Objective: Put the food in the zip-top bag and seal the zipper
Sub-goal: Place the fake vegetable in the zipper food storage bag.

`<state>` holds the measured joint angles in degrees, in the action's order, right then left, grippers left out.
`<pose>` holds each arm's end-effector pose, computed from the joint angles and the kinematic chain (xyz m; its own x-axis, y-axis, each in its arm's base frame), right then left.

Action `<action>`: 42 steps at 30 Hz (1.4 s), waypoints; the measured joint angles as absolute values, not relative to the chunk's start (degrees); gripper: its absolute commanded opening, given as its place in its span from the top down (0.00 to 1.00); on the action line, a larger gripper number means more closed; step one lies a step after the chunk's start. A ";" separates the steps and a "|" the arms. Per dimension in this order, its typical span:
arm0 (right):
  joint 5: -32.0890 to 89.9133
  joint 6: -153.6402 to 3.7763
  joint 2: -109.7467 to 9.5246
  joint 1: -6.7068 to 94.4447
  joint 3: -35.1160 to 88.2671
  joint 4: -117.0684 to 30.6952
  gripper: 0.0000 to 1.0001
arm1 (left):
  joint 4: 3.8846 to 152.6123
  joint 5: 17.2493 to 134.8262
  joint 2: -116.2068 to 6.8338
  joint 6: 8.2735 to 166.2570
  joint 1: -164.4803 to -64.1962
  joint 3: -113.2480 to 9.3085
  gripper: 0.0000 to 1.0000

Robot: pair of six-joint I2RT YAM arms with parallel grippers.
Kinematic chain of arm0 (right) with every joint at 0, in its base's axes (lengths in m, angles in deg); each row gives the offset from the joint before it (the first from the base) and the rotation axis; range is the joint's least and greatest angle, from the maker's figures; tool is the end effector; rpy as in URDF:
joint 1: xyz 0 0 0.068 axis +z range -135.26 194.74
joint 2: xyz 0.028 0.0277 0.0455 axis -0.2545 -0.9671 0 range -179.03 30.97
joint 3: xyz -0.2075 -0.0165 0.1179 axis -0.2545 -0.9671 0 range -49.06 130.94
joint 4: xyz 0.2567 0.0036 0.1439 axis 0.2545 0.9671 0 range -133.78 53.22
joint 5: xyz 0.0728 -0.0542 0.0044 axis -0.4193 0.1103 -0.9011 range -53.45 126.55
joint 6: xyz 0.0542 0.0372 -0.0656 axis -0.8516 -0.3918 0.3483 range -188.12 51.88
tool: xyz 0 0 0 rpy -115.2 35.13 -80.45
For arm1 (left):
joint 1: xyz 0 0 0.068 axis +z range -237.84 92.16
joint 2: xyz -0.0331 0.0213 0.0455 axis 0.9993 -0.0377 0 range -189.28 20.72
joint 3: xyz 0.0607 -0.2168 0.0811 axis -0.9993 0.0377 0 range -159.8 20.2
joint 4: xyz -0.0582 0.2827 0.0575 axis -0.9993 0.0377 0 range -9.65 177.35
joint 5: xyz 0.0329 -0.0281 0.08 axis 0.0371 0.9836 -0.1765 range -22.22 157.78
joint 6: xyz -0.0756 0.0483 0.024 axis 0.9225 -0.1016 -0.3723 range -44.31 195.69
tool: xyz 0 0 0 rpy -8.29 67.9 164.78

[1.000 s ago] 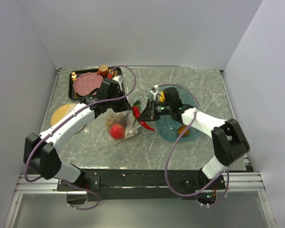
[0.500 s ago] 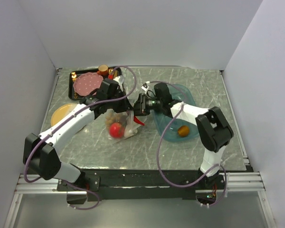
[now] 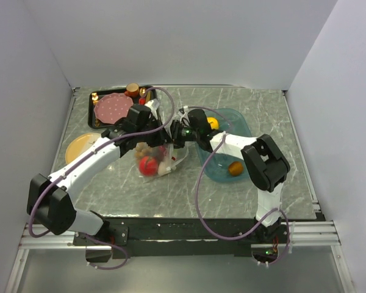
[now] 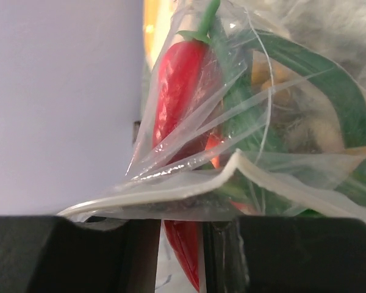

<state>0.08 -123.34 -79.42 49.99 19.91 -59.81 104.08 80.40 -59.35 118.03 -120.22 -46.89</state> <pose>0.3607 0.3158 0.1276 -0.9412 0.1436 -0.3059 -0.2272 0.4012 0.8874 0.3207 -0.2251 0.2420 -0.8248 -0.2553 -0.5046 0.1556 0.7554 -0.6365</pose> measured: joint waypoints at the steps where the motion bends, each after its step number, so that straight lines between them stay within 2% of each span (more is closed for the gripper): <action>1: 1.07 -123.01 -79.42 50.18 20.09 -59.22 0.81 | 104.25 80.09 -59.29 118.19 -120.11 -46.89 0.99; 4: 4.24 -121.63 -79.42 51.01 19.87 -58.11 0.73 | 103.82 79.61 -59.24 118.86 -120.26 -46.89 0.99; 5: 4.81 -121.31 -79.40 51.32 19.65 -57.98 0.61 | 103.75 79.39 -59.18 119.00 -120.33 -46.89 0.99; 6: 5.55 -120.89 -79.31 51.54 19.43 -57.87 0.54 | 103.84 79.02 -59.00 119.13 -120.42 -46.91 0.99; 7: 6.31 -120.45 -79.07 51.71 19.06 -57.65 0.52 | 104.12 78.19 -58.87 119.43 -120.48 -46.93 0.99; 11: 8.57 -118.99 -76.64 52.13 15.98 -56.30 0.27 | 105.15 75.68 -57.74 120.33 -120.92 -47.00 0.99; 12: 9.26 -118.64 -75.66 52.11 14.95 -55.99 0.25 | 105.19 75.35 -57.41 120.44 -121.01 -47.02 0.99; 24: 17.00 -111.38 -65.45 51.82 13.70 -45.54 0.23 | 105.96 72.25 -55.79 121.14 -120.90 -47.44 0.99; 32: 23.28 -106.29 -62.11 51.56 15.04 -35.40 0.26 | 106.39 71.42 -55.57 121.44 -120.48 -47.44 0.99; 37: 28.11 -104.39 -52.58 48.63 12.30 -32.25 0.25 | 106.42 71.35 -55.40 121.42 -120.24 -47.44 0.99; 42: 31.89 -102.75 -49.13 43.89 12.61 -31.33 0.22 | 106.42 71.39 -55.27 121.44 -120.05 -47.44 0.99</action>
